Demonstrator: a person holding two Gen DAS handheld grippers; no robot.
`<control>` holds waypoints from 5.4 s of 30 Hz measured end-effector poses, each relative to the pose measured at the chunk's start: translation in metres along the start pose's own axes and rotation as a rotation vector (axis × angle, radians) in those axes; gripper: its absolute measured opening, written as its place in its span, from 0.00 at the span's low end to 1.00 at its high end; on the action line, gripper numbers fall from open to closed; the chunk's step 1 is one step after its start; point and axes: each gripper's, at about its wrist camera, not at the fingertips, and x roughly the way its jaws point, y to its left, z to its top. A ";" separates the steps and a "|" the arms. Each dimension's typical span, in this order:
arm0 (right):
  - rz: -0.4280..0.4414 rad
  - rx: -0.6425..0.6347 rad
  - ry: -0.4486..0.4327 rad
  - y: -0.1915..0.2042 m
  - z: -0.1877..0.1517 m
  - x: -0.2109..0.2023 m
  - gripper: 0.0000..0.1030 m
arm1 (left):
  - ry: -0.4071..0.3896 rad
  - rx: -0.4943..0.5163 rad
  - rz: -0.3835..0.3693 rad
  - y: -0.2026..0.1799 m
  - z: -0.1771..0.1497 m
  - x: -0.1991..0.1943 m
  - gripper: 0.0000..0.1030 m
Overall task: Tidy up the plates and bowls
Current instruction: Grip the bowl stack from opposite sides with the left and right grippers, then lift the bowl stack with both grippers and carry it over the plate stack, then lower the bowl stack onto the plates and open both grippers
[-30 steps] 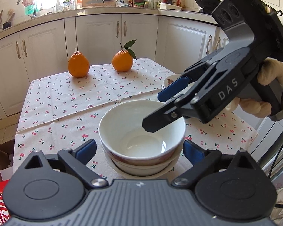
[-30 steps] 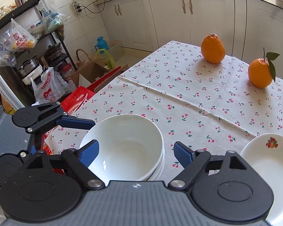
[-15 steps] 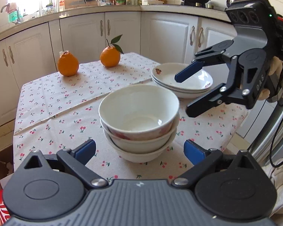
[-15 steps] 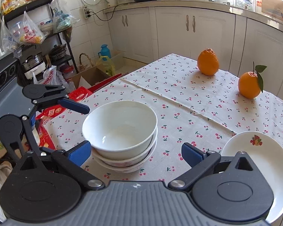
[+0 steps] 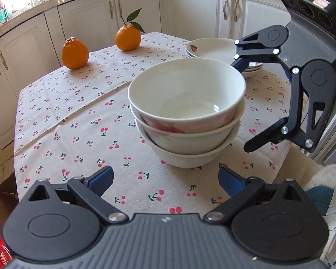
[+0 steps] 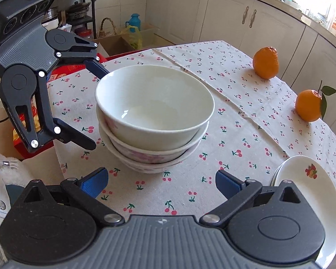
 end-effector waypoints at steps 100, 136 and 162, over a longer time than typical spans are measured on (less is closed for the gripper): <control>0.196 -0.158 -0.006 -0.077 -0.011 -0.065 0.89 | -0.015 0.379 -0.390 -0.038 0.106 0.035 0.81; 0.075 0.036 0.019 -0.206 -0.074 -0.058 0.90 | -0.007 0.484 -0.448 -0.068 0.199 0.153 0.81; 0.004 0.120 -0.010 -0.198 -0.077 -0.073 1.00 | -0.052 0.464 -0.325 -0.066 0.182 0.123 0.93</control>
